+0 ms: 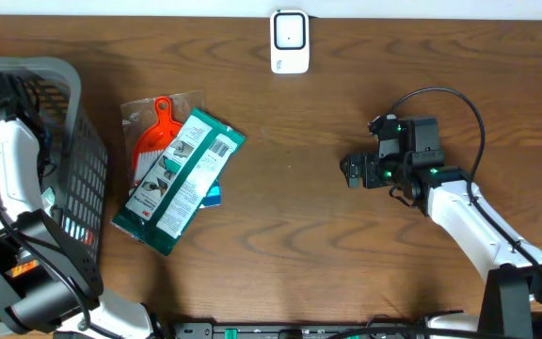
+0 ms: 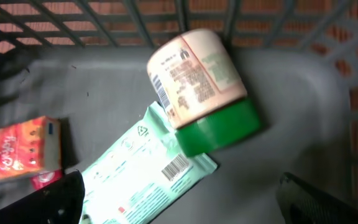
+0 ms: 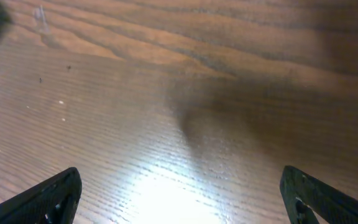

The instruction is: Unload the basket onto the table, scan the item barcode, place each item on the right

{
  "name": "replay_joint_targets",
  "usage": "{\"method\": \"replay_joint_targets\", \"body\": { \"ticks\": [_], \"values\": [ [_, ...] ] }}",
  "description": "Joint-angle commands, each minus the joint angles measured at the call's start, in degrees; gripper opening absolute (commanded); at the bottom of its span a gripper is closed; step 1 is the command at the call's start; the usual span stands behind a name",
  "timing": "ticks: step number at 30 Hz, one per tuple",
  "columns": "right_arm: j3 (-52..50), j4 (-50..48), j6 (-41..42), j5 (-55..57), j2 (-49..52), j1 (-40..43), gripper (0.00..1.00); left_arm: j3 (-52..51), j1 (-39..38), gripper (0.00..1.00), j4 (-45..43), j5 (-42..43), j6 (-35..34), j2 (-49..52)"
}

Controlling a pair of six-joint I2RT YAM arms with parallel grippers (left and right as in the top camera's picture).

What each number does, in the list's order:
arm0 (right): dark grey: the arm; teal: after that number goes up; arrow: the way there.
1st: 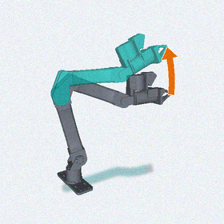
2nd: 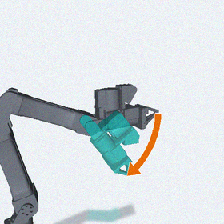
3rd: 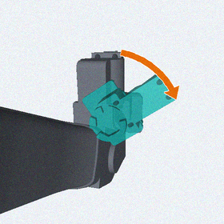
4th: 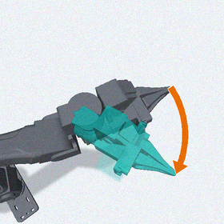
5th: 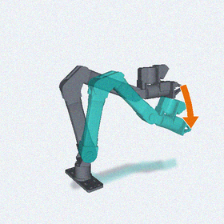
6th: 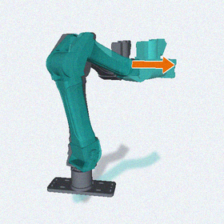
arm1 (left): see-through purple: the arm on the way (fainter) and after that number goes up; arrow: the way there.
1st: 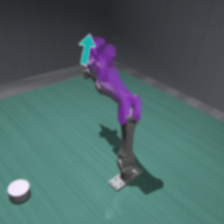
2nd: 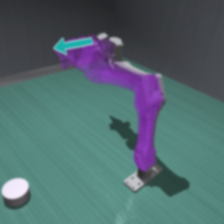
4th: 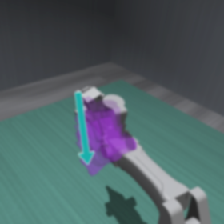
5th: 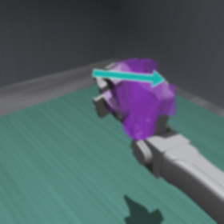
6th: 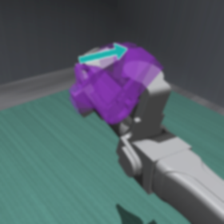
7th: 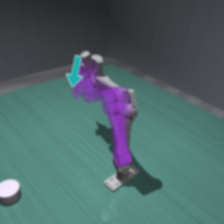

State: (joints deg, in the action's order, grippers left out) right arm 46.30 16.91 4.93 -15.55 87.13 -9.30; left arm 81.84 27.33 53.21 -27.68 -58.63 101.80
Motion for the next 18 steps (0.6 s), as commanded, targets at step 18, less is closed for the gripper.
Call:
{"method": "replay_joint_targets", "body": {
  "ticks": [18],
  "values": [
    [-0.35,6.97,-0.22,1.99,0.24,-0.55,0.99,-0.74,6.67,0.98,-13.7,-2.03,-8.79,5.99]
  ]
}}
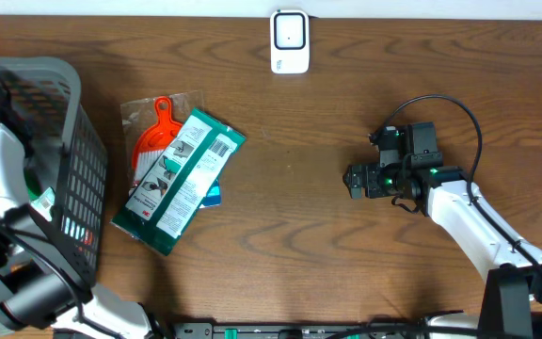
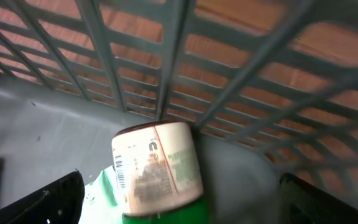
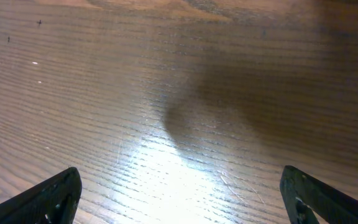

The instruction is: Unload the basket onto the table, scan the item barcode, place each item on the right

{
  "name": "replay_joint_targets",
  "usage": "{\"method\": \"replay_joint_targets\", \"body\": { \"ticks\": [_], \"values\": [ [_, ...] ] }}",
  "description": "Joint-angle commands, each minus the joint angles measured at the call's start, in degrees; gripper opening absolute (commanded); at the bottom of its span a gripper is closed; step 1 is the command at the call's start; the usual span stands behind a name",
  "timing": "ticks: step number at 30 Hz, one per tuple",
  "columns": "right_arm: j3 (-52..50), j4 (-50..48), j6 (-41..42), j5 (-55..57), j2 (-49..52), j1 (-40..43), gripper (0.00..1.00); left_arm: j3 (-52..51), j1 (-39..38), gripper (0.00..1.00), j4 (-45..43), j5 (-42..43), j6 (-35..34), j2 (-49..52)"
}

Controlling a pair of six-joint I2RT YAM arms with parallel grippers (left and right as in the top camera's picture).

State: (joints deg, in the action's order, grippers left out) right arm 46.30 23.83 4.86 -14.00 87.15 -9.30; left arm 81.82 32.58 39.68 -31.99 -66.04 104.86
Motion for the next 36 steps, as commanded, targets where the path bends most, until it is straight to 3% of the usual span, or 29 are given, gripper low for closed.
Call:
{"method": "replay_joint_targets", "body": {
  "ticks": [1,12,16,22,25,32,36],
  "values": [
    [-0.35,0.07,0.33,0.44,0.22,-0.55,0.99,-0.72,1.81,0.98,-0.26,2.89,-1.36,3.87],
    [-0.35,0.28,1.66,0.44,0.22,-0.5,0.99,-0.72,2.38,0.99,-2.29,3.74,-1.57,11.56],
    [-0.35,0.48,2.21,0.46,0.22,-0.5,0.99,-0.72,2.38,0.66,-3.41,4.0,-1.6,11.85],
    [-0.35,0.46,2.82,0.46,0.22,-0.44,0.99,-0.72,2.38,0.44,-3.98,4.66,-1.57,11.85],
    [-0.35,0.42,2.82,0.44,0.22,-0.46,0.99,-0.72,2.38,0.41,-3.85,7.02,-1.53,11.85],
    [-0.35,0.44,2.8,0.46,0.22,-0.46,0.99,-0.72,2.38,0.2,-3.69,12.17,-0.04,11.8],
    [-0.35,0.44,2.78,0.46,0.22,-0.46,0.99,-0.7,2.38,0.19,-2.97,12.96,-0.02,11.43]
  ]
}}
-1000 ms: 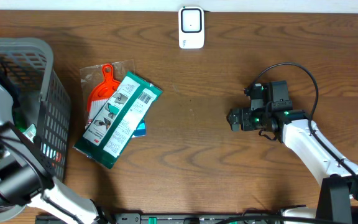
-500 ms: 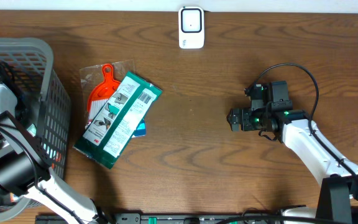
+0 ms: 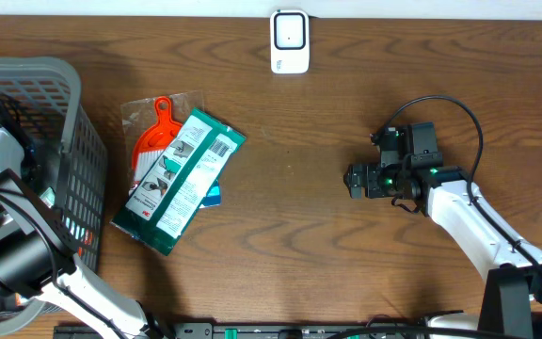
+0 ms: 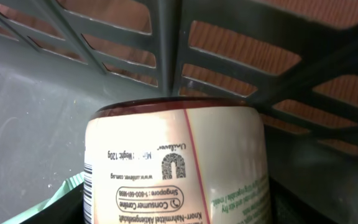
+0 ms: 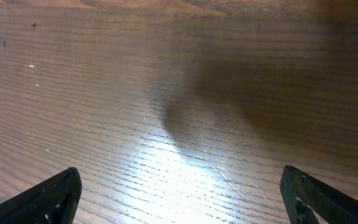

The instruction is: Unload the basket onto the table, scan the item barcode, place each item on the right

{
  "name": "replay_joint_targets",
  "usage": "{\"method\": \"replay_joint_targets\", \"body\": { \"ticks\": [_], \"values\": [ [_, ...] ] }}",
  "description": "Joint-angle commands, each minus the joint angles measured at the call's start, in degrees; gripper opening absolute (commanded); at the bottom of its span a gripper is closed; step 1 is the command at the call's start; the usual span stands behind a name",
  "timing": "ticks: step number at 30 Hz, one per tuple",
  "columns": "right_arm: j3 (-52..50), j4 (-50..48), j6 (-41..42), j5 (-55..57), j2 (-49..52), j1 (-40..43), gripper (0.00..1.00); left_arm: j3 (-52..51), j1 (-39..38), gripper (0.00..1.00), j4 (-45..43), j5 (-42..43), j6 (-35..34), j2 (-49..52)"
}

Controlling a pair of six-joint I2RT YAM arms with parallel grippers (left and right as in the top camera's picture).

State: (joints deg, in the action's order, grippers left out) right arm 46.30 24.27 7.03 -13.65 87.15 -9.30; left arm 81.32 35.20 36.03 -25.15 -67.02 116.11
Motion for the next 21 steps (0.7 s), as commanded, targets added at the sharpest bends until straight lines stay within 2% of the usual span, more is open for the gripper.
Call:
{"method": "replay_joint_targets", "body": {
  "ticks": [1,2,6,16,21],
  "values": [
    [-0.35,0.0,0.61,0.11,0.22,-0.46,0.99,-0.2,-0.24,0.19,0.79,6.36,0.98,0.02],
    [-0.35,-0.02,0.59,0.13,0.22,-0.46,0.99,-0.2,-0.24,0.19,0.81,6.6,1.22,-0.11],
    [-0.35,-0.07,0.59,0.31,0.22,-0.46,0.99,-0.2,-0.31,0.08,0.83,6.75,2.62,-1.4],
    [-0.35,-0.33,0.59,1.42,0.22,-0.46,0.99,-0.2,-0.31,0.08,0.79,6.75,6.01,-8.66],
    [-0.35,-1.05,-0.13,1.42,0.22,-0.5,0.99,-0.2,-0.31,0.08,0.48,6.69,10.21,-14.53]
  ]
}}
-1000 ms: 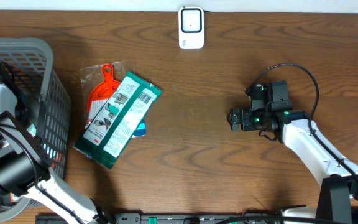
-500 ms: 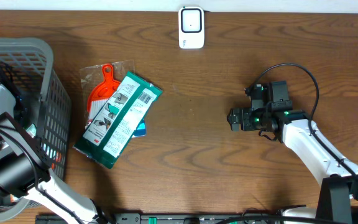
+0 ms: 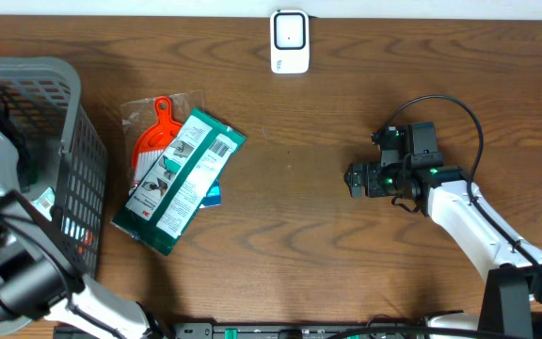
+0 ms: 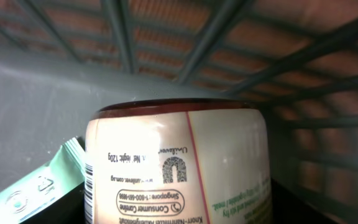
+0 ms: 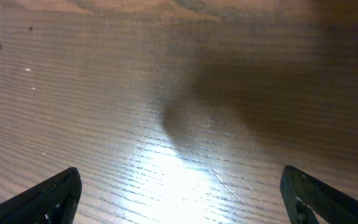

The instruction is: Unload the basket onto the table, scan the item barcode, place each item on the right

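A cream-labelled jar (image 4: pixel 176 168) with a barcode down its left edge fills the left wrist view inside the grey basket (image 4: pixel 166 37). My left gripper (image 4: pixel 179 208) is shut on it, with dark fingers on either side. From overhead only the left arm shows, reaching into the basket (image 3: pixel 73 160); the jar is hidden there. The white scanner (image 3: pixel 290 40) stands at the table's far edge. My right gripper (image 5: pixel 179 205) hangs open over bare wood, also seen as the right gripper (image 3: pixel 354 179) from overhead.
A pale green packet (image 4: pixel 36 180) lies on the basket floor beside the jar. On the table near the basket lie a green pack (image 3: pixel 184 179) and an orange-handled item in clear wrap (image 3: pixel 153 127), with a blue thing under them.
The jar keeps the same place between the left fingers while the basket wall behind it has shifted, so it has moved with the gripper. The right arm has not moved.
The left gripper first stood open above the jar, which lay on the green packet in the basket. It was then closer to the jar, then tight around it. Now the jar moves with it. The right gripper stayed open over the table.
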{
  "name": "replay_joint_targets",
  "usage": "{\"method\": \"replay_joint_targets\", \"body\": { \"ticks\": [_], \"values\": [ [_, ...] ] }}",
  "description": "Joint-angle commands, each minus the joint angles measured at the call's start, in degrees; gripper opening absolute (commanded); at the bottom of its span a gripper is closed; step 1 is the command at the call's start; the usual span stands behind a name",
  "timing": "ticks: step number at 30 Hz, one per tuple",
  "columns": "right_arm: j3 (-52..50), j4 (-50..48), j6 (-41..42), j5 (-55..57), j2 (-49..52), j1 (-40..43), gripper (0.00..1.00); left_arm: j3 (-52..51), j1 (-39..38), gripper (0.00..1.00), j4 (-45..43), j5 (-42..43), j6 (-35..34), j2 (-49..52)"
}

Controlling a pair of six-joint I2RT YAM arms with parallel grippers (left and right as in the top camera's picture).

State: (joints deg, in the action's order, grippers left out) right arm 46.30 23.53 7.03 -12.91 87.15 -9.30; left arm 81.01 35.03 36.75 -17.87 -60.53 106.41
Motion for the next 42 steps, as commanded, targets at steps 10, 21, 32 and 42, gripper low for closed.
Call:
{"method": "replay_joint_targets", "body": {
  "ticks": [10,21,32,42],
  "values": [
    [-0.35,-0.63,-0.48,0.9,0.22,-0.5,0.99,0.11,-0.13,0.08,-3.34,-0.79,10.47,-22.49],
    [-0.35,-1.73,-0.48,0.85,0.22,-0.5,0.99,0.11,-0.13,0.08,-7.82,4.28,15.98,-43.21],
    [-0.35,-1.9,-1.97,0.85,0.22,-0.5,0.99,0.11,-11.02,0.08,-18.56,25.2,15.96,-46.71],
    [-0.35,-2.32,-1.99,0.87,0.22,-0.5,0.99,0.11,-35.76,0.08,-19.47,24.52,27.32,-39.3]
  ]
}}
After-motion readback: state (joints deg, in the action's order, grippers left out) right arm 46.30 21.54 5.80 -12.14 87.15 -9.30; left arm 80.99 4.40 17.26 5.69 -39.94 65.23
